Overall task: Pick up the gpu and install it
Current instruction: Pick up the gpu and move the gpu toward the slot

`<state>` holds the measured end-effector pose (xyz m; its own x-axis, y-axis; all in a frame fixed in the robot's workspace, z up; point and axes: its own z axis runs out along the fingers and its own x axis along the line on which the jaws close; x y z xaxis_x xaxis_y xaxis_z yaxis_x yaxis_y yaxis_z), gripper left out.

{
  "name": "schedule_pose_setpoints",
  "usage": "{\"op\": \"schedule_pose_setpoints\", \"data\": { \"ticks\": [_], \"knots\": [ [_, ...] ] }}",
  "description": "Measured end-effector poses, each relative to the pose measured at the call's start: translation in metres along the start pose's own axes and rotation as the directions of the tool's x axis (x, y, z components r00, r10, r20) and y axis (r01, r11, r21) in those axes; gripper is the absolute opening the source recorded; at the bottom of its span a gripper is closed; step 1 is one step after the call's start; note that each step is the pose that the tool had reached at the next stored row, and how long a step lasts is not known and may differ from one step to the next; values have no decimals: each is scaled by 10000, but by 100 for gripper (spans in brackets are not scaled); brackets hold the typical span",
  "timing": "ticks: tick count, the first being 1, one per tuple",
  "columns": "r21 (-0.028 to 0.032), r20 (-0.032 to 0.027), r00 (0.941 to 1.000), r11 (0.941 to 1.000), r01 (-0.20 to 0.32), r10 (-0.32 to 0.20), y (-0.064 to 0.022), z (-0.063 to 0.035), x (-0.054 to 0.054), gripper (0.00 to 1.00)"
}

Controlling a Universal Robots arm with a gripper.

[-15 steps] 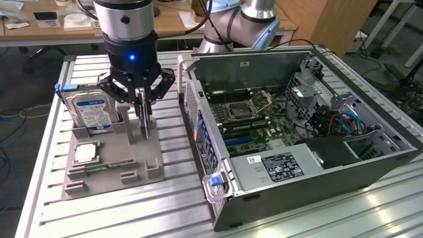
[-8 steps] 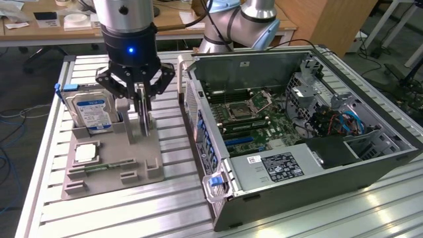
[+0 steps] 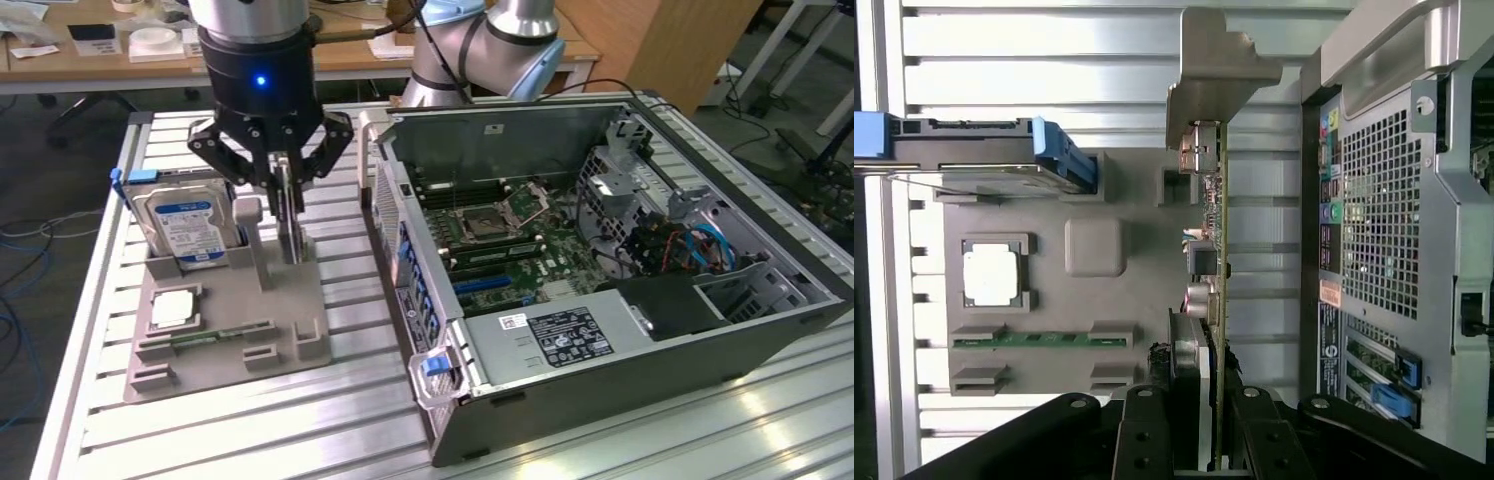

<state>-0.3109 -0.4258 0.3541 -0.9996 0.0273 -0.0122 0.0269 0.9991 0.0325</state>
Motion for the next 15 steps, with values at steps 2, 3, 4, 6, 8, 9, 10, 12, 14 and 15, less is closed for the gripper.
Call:
{"op": "schedule_pose_setpoints", "data": {
  "ticks": [2,3,4,6,8,9,10,12,14,15],
  "knots": [
    [-7,-1,10000,10000,0,0,1,-43,-1,28],
    [-10,-1,10000,10000,0,0,2,-66,-1,28],
    [-14,-1,10000,10000,0,0,3,-90,-1,28],
    [-29,-1,10000,10000,-1,1,5,-135,-2,28],
    [-47,-1,10000,10000,0,0,6,-183,-2,28],
    [-57,-2,10000,10000,-1,1,7,-209,-2,28],
    [-64,-2,10000,10000,-1,1,8,-232,-3,28],
    [-79,-2,10000,10000,-1,1,9,-280,-4,28],
    [-93,-3,10000,10000,-1,1,11,-327,-4,28],
    [-101,-4,10000,9999,-2,2,11,-352,-4,28]
  ]
}}
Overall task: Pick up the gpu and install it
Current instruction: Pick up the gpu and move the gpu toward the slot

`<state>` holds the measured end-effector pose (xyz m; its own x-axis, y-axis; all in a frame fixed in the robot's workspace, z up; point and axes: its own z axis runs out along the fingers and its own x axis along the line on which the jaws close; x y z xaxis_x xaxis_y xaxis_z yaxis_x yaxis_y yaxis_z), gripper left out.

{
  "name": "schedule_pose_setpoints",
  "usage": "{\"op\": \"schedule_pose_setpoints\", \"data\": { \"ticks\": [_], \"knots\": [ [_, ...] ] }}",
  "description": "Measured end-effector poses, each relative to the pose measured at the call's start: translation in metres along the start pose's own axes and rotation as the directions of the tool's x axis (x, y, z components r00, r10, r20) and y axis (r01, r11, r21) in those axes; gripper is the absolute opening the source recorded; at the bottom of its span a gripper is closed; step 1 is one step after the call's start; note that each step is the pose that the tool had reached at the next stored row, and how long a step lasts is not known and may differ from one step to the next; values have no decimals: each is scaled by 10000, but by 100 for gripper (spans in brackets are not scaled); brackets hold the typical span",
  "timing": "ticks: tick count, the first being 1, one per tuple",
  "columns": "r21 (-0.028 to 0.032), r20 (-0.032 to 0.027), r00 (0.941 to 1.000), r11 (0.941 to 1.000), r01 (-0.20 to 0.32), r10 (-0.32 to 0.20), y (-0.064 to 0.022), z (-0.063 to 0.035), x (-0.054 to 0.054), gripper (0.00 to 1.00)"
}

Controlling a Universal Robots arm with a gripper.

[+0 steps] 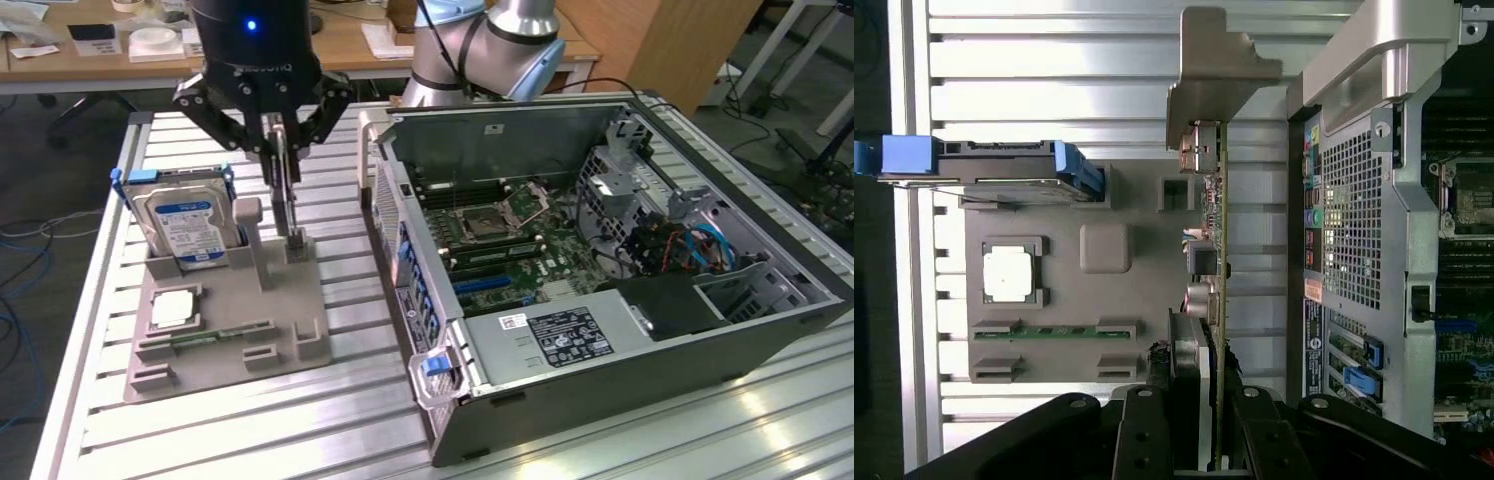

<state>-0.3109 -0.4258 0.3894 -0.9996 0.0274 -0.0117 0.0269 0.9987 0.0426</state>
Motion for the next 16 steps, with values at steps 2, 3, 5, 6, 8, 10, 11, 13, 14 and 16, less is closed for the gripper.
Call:
{"op": "schedule_pose_setpoints", "data": {
  "ticks": [2,3,5,6,8,10,11,13,14,16],
  "knots": [
    [-14,1,10000,10000,0,0,2,-40,0,28],
    [-22,0,10000,10000,0,0,2,-53,0,28],
    [-37,2,10000,10000,0,0,2,-54,-1,28],
    [-37,2,10000,10000,0,0,2,-54,-1,28],
    [-37,0,10000,10000,-1,1,2,-55,-1,28],
    [-36,0,10000,10000,-1,1,2,-56,-1,28],
    [-36,0,10000,10000,0,0,2,-56,-1,28],
    [-60,-2,10000,10000,-1,1,4,-101,-1,28],
    [-75,-9,10000,10000,-1,1,8,-193,-2,28],
    [-77,-10,10000,10000,-1,1,9,-215,-3,28]
  ]
}}
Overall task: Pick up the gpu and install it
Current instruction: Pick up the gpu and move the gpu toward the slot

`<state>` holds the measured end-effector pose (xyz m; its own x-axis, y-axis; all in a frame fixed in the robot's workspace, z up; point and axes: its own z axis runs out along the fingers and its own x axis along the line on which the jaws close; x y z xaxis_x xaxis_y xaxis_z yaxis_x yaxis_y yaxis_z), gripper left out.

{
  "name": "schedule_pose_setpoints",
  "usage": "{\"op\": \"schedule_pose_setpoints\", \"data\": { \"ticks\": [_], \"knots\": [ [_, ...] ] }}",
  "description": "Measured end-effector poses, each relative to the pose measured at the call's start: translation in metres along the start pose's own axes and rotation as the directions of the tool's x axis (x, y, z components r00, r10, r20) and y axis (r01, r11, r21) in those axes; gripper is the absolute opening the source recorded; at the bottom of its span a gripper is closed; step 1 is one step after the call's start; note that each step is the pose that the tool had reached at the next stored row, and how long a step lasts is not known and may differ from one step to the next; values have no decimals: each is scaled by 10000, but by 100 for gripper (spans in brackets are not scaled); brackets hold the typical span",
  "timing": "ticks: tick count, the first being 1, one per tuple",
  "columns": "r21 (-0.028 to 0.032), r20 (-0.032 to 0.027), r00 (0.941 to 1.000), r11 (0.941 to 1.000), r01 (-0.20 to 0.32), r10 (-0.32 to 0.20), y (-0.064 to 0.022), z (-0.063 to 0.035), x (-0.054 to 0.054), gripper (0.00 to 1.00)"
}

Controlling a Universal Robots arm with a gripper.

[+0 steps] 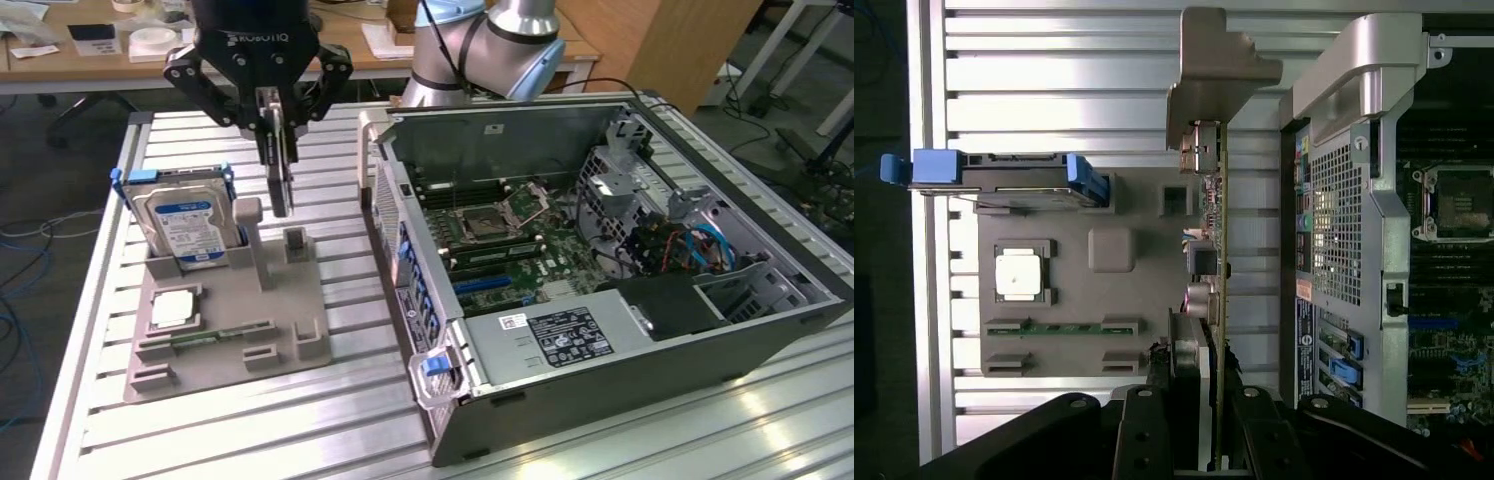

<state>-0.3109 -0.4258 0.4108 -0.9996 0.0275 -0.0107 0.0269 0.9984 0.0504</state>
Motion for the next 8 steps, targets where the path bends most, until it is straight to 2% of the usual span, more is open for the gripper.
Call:
{"op": "schedule_pose_setpoints", "data": {
  "ticks": [8],
  "knots": [
    [-1,0,10000,10000,0,0,2,1,-87,28]
  ]
}}
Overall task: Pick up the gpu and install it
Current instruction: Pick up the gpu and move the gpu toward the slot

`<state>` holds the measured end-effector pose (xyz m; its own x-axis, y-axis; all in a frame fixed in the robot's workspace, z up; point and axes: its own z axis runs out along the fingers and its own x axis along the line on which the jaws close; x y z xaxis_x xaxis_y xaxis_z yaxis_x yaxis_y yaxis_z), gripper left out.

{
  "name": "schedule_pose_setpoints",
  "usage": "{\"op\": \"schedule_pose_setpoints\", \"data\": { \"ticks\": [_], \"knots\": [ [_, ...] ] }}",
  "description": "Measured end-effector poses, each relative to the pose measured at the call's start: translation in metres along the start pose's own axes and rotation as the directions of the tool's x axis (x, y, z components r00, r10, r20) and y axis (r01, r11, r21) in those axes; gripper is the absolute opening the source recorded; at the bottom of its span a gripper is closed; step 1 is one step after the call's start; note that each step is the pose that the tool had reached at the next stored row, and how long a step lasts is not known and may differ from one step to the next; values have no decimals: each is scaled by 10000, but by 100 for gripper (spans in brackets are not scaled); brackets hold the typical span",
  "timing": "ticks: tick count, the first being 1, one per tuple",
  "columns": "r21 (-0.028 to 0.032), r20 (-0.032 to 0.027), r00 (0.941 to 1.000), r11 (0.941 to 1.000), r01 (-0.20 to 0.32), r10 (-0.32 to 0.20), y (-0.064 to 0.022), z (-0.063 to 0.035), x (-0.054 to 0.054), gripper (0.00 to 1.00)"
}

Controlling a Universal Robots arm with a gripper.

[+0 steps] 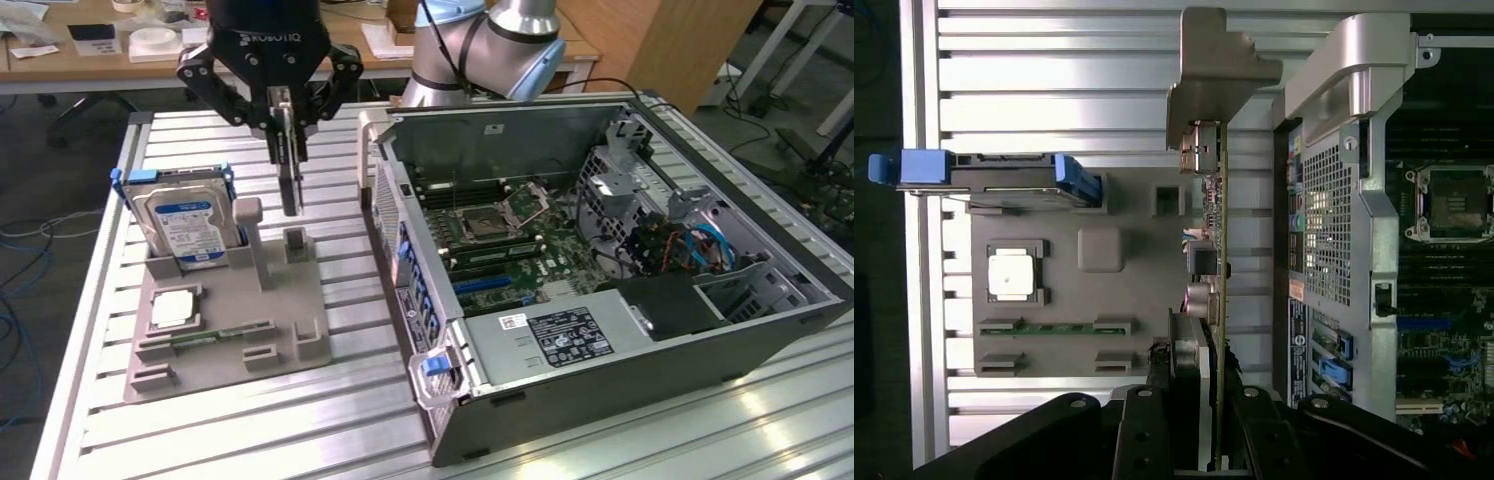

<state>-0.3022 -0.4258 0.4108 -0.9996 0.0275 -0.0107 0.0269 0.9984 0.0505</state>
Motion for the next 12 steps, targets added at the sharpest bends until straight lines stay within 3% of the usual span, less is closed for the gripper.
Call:
{"op": "schedule_pose_setpoints", "data": {
  "ticks": [12],
  "knots": [
    [0,0,10000,10000,0,0,5,2,-175,28]
  ]
}}
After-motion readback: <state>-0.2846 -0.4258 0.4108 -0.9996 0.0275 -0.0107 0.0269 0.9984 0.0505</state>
